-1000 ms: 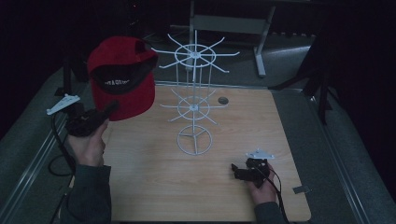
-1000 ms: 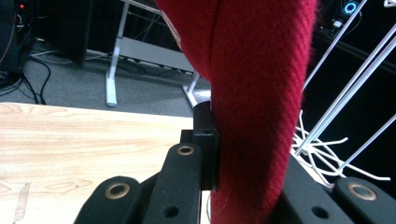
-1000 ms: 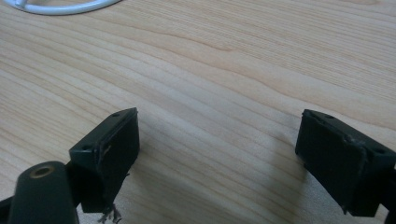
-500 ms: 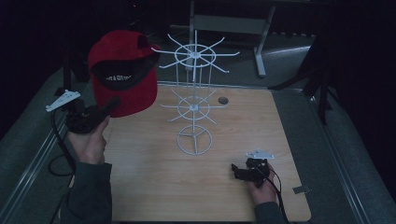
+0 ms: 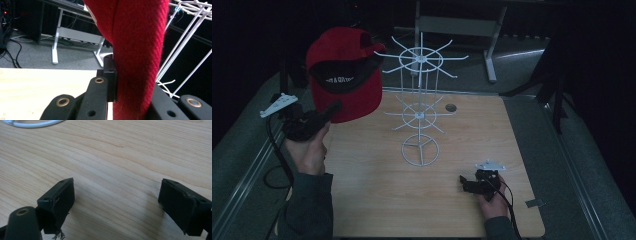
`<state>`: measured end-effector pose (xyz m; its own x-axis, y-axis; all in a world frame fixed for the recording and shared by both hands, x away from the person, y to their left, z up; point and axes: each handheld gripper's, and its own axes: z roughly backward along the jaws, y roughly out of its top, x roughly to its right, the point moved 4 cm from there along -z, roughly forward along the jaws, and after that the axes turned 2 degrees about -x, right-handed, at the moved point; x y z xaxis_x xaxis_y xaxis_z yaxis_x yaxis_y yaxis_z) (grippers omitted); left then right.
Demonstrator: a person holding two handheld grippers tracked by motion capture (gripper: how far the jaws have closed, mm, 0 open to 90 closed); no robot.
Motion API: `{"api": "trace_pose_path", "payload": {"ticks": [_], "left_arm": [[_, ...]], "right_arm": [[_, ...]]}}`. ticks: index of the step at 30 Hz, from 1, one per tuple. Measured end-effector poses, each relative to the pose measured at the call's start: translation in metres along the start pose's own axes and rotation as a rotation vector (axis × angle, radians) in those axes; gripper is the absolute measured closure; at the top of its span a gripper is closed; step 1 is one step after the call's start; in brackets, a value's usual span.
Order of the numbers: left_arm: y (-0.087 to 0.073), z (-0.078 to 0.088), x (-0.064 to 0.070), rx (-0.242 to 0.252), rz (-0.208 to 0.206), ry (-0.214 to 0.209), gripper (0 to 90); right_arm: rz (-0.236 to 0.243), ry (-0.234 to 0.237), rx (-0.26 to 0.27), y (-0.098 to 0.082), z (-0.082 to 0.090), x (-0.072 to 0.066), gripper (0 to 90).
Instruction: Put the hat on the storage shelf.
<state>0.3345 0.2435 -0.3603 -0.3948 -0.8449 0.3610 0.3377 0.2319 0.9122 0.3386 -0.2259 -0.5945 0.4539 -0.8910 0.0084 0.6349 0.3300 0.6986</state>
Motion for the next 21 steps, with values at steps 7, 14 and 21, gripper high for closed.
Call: {"api": "trace_pose_path", "payload": {"ticks": [7,14,21], "left_arm": [[0.0032,-0.0003,0.0034,0.01,0.0,-0.009,85.4],[0.0041,-0.0018,0.0062,0.017,0.0,-0.017,85.4],[0.0055,-0.0024,0.0089,0.029,0.001,-0.021,85.4]], "right_arm": [[0.0,0.0,0.0,0.0,0.0,0.0,13.4],[0.001,0.001,0.0,0.0,0.0,0.0,13.4],[0.001,0.001,0.0,0.0,0.0,-0.0001,13.4]]}}
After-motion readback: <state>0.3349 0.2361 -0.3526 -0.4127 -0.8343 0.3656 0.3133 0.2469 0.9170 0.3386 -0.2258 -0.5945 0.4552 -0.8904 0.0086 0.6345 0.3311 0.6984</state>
